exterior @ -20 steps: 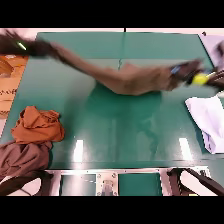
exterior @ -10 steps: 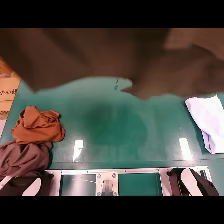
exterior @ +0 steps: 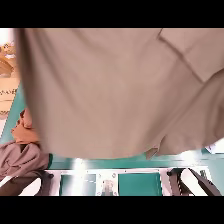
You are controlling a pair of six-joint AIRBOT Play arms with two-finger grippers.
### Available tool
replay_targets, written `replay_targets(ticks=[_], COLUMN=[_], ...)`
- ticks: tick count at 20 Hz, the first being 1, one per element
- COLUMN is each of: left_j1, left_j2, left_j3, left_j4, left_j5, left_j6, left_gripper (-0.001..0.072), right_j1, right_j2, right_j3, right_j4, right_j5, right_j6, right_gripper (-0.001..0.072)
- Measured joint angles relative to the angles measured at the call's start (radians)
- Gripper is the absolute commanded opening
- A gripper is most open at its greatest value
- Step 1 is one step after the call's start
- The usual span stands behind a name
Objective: Fold the shirts.
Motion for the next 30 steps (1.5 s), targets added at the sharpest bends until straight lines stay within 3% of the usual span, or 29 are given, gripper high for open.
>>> replay_targets(ticks=[5, 12, 13, 14, 15, 16, 18, 19, 21, 27, 30], left_j1=[-0.06, -0.137, -0.14, -0.144, -0.142, -0.135, -0.104, -0.081, -0.018, 0.128, 0.145], left_j2=[-0.288, -0.645, -0.667, -0.683, -0.695, -0.704, -0.713, -0.716, -0.721, -0.711, -0.599], left_j3=[-0.173, -0.221, -0.222, -0.222, -0.223, -0.219, -0.192, -0.172, -0.127, -0.083, -0.235], left_j4=[-0.1, -0.213, -0.225, -0.232, -0.234, -0.235, -0.233, -0.229, -0.21, -0.173, -0.135], left_j5=[0.08, 0.348, 0.368, 0.385, 0.392, 0.389, 0.319, 0.258, 0.094, -0.35, -0.421], left_j6=[0.074, 0.119, 0.122, 0.123, 0.124, 0.124, 0.124, 0.121, 0.088, -0.028, -0.052], left_gripper=[0.0024, 0.0028, 0.0256, 0.057, 0.0601, 0.0601, 0.0594, 0.0433, 0.0023, 0.0021, 0.0022], right_j1=[0.132, 0.227, 0.23, 0.231, 0.229, 0.218, 0.172, 0.136, 0.062, -0.103, -0.175], right_j2=[-0.216, -0.64, -0.684, -0.715, -0.741, -0.759, -0.779, -0.785, -0.792, -0.685, -0.56], right_j3=[-0.286, -0.319, -0.309, -0.301, -0.294, -0.287, -0.272, -0.267, -0.262, -0.377, -0.49], right_j4=[-0.013, 0.056, 0.063, 0.067, 0.071, 0.073, 0.077, 0.078, 0.072, -0.117, -0.298], right_j5=[-0.187, -0.319, -0.33, -0.329, -0.33, -0.324, -0.278, -0.232, -0.129, 0.069, 0.068], right_j6=[-0.167, -0.288, -0.295, -0.3, -0.305, -0.306, -0.305, -0.296, -0.273, -0.167, -0.072], right_gripper=[0.0016, 0.0018, 0.0088, 0.03, 0.0331, 0.0317, 0.0019, 0.0018, 0.0016, 0.0016, 0.0015])
